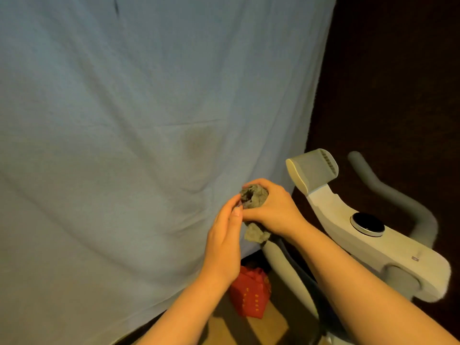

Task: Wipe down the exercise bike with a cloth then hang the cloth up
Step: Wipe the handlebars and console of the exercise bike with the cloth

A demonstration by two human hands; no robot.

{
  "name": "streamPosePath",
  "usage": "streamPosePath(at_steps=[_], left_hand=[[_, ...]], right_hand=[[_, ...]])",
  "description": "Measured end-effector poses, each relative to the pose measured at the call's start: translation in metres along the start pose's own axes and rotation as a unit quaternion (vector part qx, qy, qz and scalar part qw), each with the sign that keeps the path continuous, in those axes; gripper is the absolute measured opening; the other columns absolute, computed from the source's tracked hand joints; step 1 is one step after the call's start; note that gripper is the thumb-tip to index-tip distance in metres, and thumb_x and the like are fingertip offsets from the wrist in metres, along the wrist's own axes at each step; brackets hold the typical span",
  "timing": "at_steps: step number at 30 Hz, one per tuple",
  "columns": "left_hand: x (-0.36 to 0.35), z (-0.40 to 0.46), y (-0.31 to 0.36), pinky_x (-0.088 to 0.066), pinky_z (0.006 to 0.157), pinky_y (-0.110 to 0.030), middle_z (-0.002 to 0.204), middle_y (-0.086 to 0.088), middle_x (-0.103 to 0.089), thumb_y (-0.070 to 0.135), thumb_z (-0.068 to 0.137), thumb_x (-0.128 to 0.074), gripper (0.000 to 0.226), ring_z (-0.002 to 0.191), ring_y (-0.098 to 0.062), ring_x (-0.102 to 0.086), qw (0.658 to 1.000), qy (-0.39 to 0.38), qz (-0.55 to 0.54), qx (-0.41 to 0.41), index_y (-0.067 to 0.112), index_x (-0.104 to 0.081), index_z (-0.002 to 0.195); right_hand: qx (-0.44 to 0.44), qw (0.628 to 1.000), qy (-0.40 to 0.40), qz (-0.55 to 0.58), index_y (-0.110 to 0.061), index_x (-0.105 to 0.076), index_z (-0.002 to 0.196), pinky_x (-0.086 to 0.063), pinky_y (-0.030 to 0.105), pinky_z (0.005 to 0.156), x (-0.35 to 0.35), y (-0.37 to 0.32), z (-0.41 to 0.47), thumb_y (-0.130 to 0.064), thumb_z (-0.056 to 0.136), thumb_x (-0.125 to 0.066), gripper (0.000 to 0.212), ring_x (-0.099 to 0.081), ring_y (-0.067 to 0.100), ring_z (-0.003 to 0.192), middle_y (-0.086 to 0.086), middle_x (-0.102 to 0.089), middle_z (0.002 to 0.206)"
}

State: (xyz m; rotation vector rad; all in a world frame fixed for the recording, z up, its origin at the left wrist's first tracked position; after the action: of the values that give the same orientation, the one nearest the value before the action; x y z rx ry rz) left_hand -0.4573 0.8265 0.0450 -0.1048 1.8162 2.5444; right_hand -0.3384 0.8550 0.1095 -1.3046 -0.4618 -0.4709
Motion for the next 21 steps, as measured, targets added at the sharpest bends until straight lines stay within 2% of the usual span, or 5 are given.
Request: streamPosePath(at_steps=[6, 10, 14, 17, 21], left_hand=[[0.001, -0.004, 0.000, -0.032, 0.095, 0.000, 0.138, 0.025, -0.044, 0.056, 0.095, -0.037, 0.047, 0.127, 0.014, -0.038, 0.997, -0.068, 0.024, 0.000, 0.037, -0.042, 0.137], [0.003, -0.010, 0.008, -0.019, 0.101, 0.003, 0.142, 0.036, -0.028, 0.047, 0.094, -0.032, 0.049, 0.131, 0.022, -0.023, 0.987, -0.097, 0.090, -0.091, 0.036, -0.032, 0.142], [-0.004, -0.012, 0.004, -0.021, 0.098, 0.004, 0.143, 0.032, -0.026, 0.037, 0.095, -0.032, 0.051, 0.131, 0.022, -0.023, 0.987, -0.110, 0.052, -0.109, 0.029, -0.029, 0.145], [-0.007, -0.013, 0.002, -0.021, 0.098, 0.004, 0.144, 0.030, -0.027, 0.035, 0.096, -0.032, 0.051, 0.131, 0.021, -0.024, 0.987, -0.102, 0.041, -0.121, 0.026, -0.029, 0.146], [-0.005, -0.013, 0.001, -0.011, 0.112, -0.007, 0.151, 0.030, -0.018, 0.039, 0.100, -0.026, 0.048, 0.143, 0.006, -0.013, 0.970, -0.109, 0.100, -0.195, 0.028, -0.029, 0.147]], right_hand=[[-0.074, 0.989, -0.016, -0.128, -0.043, -0.051, 0.109, -0.054, 0.037, 0.077, 0.008, 0.027, -0.060, -0.059, 0.064, -0.077, 0.055, -0.063, 0.003, 0.084, -0.014, -0.067, 0.094], [-0.104, 0.956, 0.026, -0.274, -0.039, -0.034, 0.127, -0.051, 0.035, 0.075, 0.007, 0.019, -0.086, -0.077, 0.076, -0.048, 0.065, -0.061, 0.014, 0.092, -0.009, -0.062, 0.104], [-0.072, 0.927, 0.173, -0.326, -0.028, -0.040, 0.118, -0.049, 0.033, 0.069, -0.024, 0.004, -0.082, -0.073, 0.082, -0.035, 0.057, -0.055, 0.013, 0.089, -0.007, -0.058, 0.098], [-0.098, 0.937, 0.150, -0.299, -0.034, -0.042, 0.122, -0.049, 0.034, 0.073, -0.013, 0.015, -0.099, -0.066, 0.087, -0.046, 0.048, -0.054, 0.011, 0.095, -0.012, -0.057, 0.103], [-0.129, 0.868, 0.232, -0.418, -0.029, -0.059, 0.111, -0.048, 0.030, 0.070, -0.010, 0.030, -0.131, -0.046, 0.085, -0.065, 0.032, -0.060, 0.017, 0.095, -0.008, -0.063, 0.098]])
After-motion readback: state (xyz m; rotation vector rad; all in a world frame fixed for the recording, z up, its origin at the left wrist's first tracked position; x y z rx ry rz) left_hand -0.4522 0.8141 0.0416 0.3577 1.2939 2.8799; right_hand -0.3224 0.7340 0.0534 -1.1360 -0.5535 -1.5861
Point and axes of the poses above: each hand's wrist, its own z-axis towards the middle knuckle, its own x-axis out of the back of the hand, y = z × x, the point moved 3 cm from there along z, towards the middle knuckle
